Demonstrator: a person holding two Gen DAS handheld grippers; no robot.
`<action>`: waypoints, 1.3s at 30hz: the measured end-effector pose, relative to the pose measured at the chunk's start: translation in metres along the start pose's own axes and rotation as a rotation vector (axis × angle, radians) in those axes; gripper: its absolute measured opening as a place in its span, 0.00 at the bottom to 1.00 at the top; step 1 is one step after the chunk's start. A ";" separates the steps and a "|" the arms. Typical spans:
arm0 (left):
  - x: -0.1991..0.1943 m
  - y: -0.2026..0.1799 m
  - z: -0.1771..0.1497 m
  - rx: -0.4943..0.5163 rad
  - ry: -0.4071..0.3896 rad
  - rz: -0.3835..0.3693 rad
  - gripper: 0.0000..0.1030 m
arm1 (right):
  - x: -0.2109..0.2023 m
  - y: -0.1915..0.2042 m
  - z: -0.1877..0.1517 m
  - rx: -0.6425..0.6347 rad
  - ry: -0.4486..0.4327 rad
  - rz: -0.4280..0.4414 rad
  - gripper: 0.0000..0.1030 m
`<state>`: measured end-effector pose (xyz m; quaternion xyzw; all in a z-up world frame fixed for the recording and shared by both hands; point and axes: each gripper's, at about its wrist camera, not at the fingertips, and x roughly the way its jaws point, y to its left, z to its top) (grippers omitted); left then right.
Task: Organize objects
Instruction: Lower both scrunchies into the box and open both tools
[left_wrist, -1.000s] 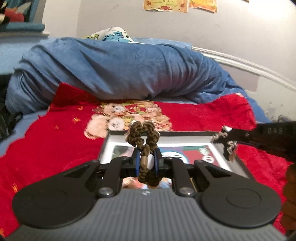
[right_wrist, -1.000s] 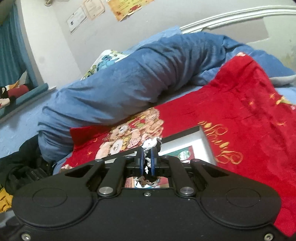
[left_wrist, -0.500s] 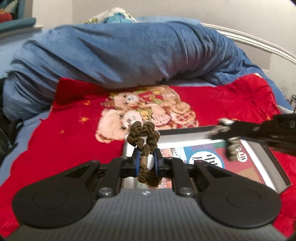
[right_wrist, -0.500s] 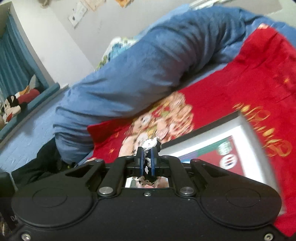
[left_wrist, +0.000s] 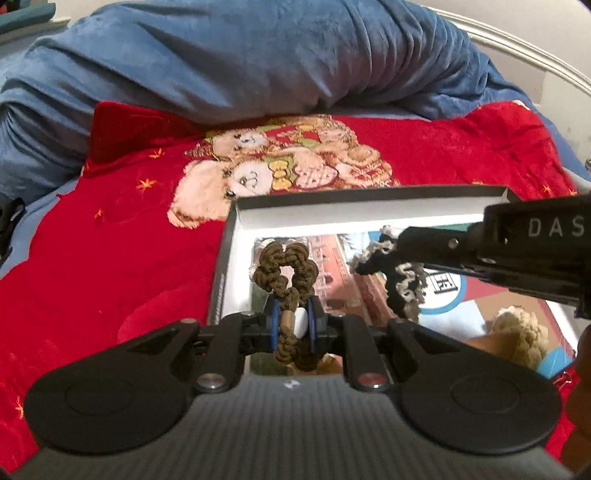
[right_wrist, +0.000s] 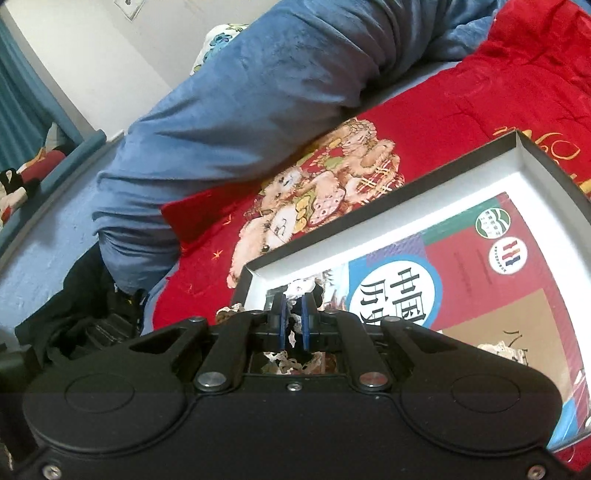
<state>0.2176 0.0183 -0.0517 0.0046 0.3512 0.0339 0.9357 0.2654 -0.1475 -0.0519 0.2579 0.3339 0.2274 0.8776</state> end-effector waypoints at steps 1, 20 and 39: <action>0.001 -0.001 -0.001 0.002 0.003 -0.005 0.18 | 0.000 0.000 0.000 0.000 -0.001 -0.006 0.09; 0.002 -0.014 -0.003 0.044 -0.001 -0.040 0.19 | 0.005 -0.007 -0.008 0.025 0.029 -0.045 0.09; 0.001 -0.017 -0.006 0.072 0.015 -0.052 0.22 | 0.008 -0.005 -0.016 0.035 0.050 -0.105 0.09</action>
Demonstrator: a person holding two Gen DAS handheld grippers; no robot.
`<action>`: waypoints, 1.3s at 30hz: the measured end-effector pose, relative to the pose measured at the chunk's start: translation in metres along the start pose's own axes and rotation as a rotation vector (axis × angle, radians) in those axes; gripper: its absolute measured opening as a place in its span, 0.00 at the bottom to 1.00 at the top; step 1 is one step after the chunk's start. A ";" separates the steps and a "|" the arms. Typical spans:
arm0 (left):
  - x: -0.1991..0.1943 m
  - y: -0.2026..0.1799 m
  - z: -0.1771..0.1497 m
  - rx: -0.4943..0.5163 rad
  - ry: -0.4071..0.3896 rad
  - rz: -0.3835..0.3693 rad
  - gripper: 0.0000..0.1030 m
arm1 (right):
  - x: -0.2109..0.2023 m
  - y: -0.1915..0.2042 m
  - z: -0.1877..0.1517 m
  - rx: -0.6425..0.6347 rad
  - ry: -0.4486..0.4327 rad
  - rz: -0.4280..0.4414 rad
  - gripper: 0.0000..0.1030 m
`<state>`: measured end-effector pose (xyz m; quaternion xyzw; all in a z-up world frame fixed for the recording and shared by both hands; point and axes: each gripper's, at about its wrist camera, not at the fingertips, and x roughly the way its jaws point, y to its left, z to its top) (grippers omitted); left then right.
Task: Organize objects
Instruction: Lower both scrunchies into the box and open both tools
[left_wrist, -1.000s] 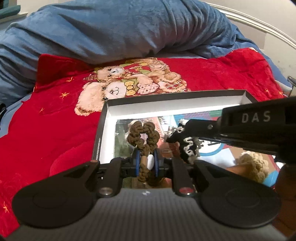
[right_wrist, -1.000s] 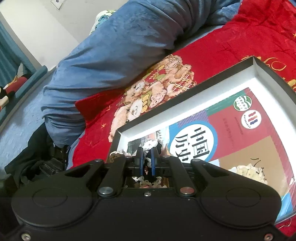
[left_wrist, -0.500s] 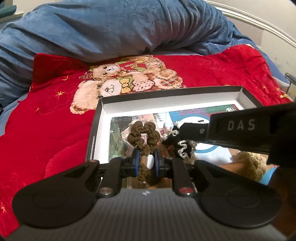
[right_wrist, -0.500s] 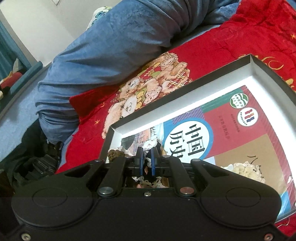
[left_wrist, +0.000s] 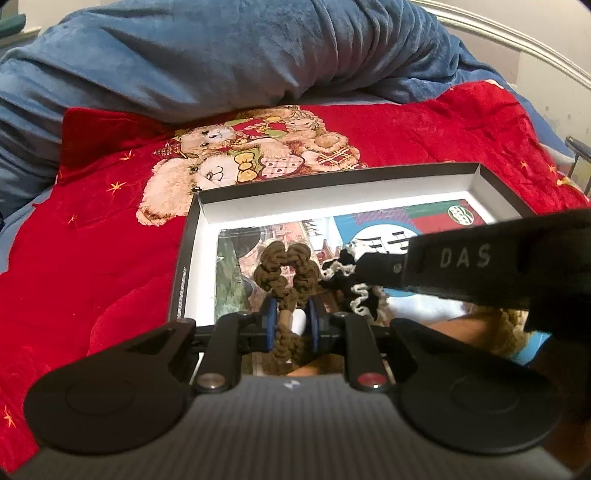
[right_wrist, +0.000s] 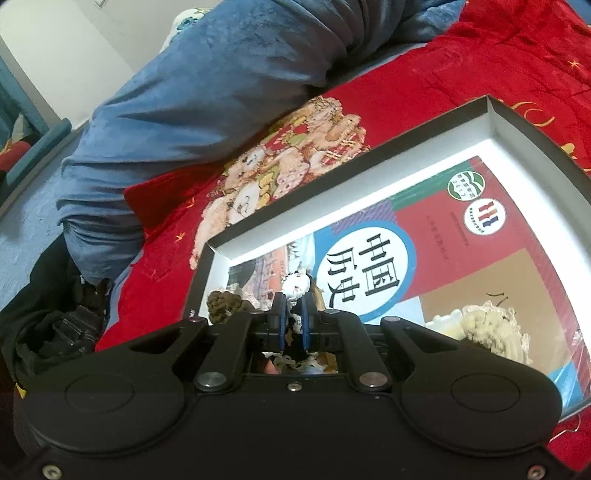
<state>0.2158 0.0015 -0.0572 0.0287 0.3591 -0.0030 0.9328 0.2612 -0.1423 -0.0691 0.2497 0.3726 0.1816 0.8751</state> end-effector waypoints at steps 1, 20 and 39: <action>0.000 0.000 0.000 -0.001 0.003 0.000 0.23 | 0.000 -0.001 0.000 0.006 0.000 0.006 0.09; 0.001 0.014 -0.002 -0.098 0.044 -0.051 0.52 | 0.005 -0.003 -0.005 0.032 0.023 0.012 0.21; -0.081 0.054 0.018 -0.285 -0.017 -0.093 0.72 | -0.077 0.033 0.006 0.002 -0.101 0.153 0.63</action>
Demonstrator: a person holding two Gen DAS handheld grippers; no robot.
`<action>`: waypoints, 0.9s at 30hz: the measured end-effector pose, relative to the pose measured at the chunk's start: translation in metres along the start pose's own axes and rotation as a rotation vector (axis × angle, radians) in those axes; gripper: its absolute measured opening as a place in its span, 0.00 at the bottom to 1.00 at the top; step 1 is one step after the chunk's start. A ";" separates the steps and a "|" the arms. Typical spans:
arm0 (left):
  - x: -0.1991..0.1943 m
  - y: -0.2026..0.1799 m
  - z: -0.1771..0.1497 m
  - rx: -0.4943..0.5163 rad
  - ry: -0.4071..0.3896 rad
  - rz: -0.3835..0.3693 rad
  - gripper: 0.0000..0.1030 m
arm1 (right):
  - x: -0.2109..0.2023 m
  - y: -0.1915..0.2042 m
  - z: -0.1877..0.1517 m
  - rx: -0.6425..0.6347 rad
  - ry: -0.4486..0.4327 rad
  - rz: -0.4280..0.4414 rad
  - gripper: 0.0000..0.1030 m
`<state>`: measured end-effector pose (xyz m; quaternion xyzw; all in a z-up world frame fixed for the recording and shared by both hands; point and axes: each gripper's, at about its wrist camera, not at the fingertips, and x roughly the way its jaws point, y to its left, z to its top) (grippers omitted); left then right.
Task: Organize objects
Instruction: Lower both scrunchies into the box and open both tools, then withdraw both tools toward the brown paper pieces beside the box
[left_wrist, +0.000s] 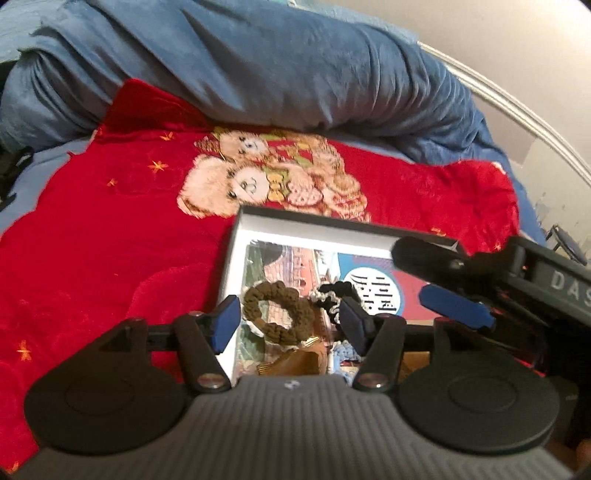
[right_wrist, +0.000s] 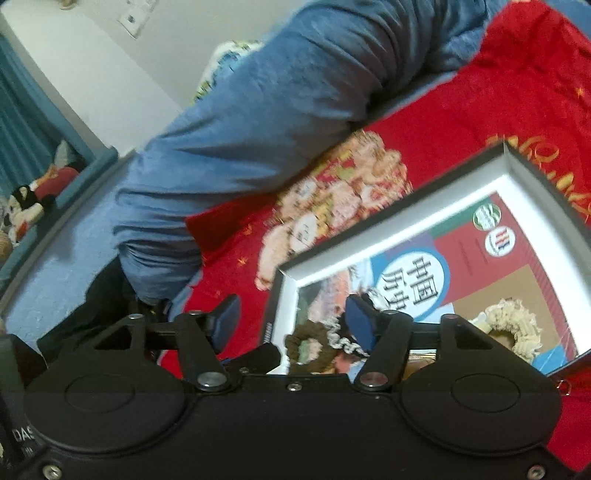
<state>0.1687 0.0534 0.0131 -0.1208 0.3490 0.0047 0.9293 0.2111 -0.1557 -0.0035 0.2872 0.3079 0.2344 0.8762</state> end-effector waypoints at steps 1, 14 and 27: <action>-0.007 0.001 0.002 0.013 -0.006 0.004 0.72 | -0.006 0.003 0.000 -0.004 -0.009 0.007 0.66; -0.105 -0.014 -0.028 0.338 -0.079 0.131 0.83 | -0.074 0.032 -0.023 -0.010 -0.083 0.037 0.87; -0.108 0.020 -0.073 0.020 -0.064 0.104 0.87 | -0.119 0.035 -0.087 -0.102 -0.055 -0.115 0.95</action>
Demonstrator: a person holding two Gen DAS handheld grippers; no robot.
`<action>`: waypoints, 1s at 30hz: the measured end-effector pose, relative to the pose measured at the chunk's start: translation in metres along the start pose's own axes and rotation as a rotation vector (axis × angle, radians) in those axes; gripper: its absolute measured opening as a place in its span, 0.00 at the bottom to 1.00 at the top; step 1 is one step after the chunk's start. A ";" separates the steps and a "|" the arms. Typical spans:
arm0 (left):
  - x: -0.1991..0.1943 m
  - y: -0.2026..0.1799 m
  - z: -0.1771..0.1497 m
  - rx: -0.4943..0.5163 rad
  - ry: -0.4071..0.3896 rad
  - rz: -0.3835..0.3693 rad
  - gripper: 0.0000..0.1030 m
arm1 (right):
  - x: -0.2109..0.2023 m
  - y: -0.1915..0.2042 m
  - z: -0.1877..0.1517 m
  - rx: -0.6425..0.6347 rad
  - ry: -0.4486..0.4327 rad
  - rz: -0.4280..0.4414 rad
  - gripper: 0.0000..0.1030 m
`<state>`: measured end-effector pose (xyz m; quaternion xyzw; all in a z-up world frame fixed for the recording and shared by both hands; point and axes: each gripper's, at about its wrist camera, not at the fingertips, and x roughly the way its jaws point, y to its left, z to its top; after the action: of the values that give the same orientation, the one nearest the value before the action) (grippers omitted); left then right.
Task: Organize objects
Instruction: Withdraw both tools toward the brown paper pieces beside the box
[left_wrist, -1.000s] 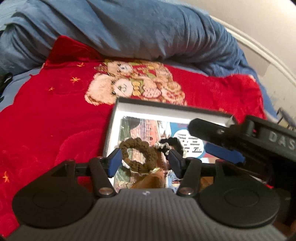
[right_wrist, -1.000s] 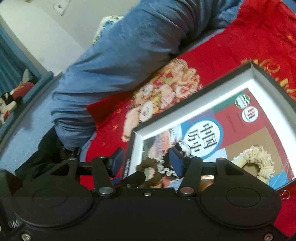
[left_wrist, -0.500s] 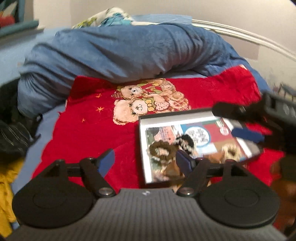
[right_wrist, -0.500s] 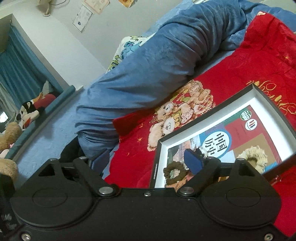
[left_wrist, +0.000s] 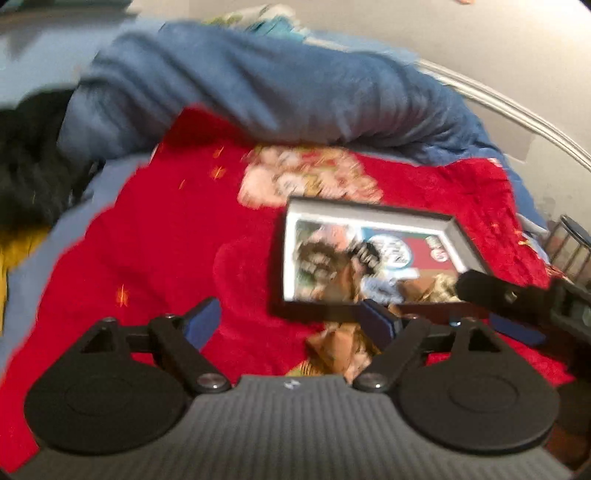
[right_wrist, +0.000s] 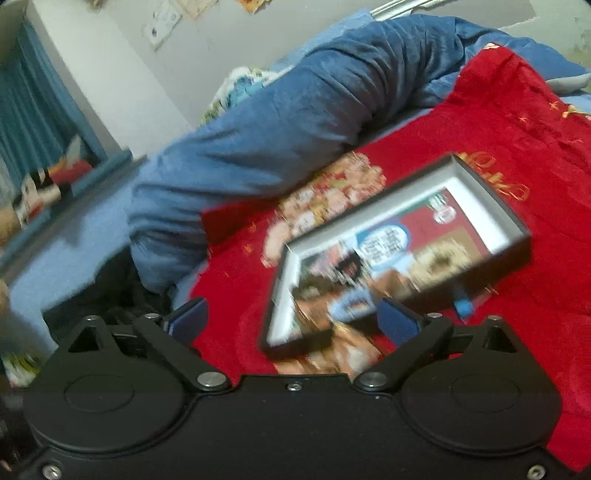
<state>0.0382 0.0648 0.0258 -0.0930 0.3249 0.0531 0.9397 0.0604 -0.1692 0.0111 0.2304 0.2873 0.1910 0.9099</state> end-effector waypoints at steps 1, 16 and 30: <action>0.004 0.001 -0.003 -0.005 0.013 0.015 0.87 | 0.000 0.001 -0.002 -0.015 0.001 -0.009 0.95; 0.039 -0.034 -0.025 0.226 0.054 0.087 0.87 | 0.028 -0.053 0.006 0.255 0.069 0.004 0.99; 0.084 -0.026 -0.028 0.074 0.127 0.009 0.69 | 0.081 -0.038 -0.017 0.040 0.159 -0.092 0.75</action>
<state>0.0911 0.0363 -0.0439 -0.0600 0.3861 0.0394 0.9197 0.1201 -0.1562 -0.0570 0.2191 0.3727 0.1609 0.8872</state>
